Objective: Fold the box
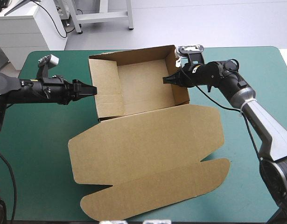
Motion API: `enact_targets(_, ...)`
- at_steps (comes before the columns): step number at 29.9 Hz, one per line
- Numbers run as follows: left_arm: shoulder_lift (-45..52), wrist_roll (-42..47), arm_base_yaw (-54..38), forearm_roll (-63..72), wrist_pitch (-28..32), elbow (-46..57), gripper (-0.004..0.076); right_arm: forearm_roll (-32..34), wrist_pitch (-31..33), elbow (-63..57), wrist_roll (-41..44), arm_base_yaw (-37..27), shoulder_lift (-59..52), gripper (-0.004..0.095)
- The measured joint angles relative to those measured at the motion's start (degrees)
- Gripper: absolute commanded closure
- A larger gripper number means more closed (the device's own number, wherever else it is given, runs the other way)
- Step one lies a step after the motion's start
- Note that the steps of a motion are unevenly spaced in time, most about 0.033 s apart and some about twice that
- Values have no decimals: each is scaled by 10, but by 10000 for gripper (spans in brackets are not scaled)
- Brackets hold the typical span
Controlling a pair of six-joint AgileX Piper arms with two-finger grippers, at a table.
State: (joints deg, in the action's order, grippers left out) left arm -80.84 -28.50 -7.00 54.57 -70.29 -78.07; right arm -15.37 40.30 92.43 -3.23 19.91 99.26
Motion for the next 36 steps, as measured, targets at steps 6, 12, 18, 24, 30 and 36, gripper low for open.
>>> enact_targets(6,1,54,68,-109,29,0,267,68,-1,0,43,44,0,923)
enact_targets(12,1,182,137,-278,86,0,268,129,1,0,91,84,0,923)
enact_targets(18,1,285,159,-366,125,0,358,130,2,0,107,101,0,923)
enact_targets(24,1,308,159,-390,142,0,731,134,6,0,128,101,-2,923)
enact_targets(30,-11,297,158,-382,174,-3,731,168,13,0,151,100,-24,923)
enact_targets(36,-81,294,198,-401,147,-71,731,223,86,1,175,94,-29,923)
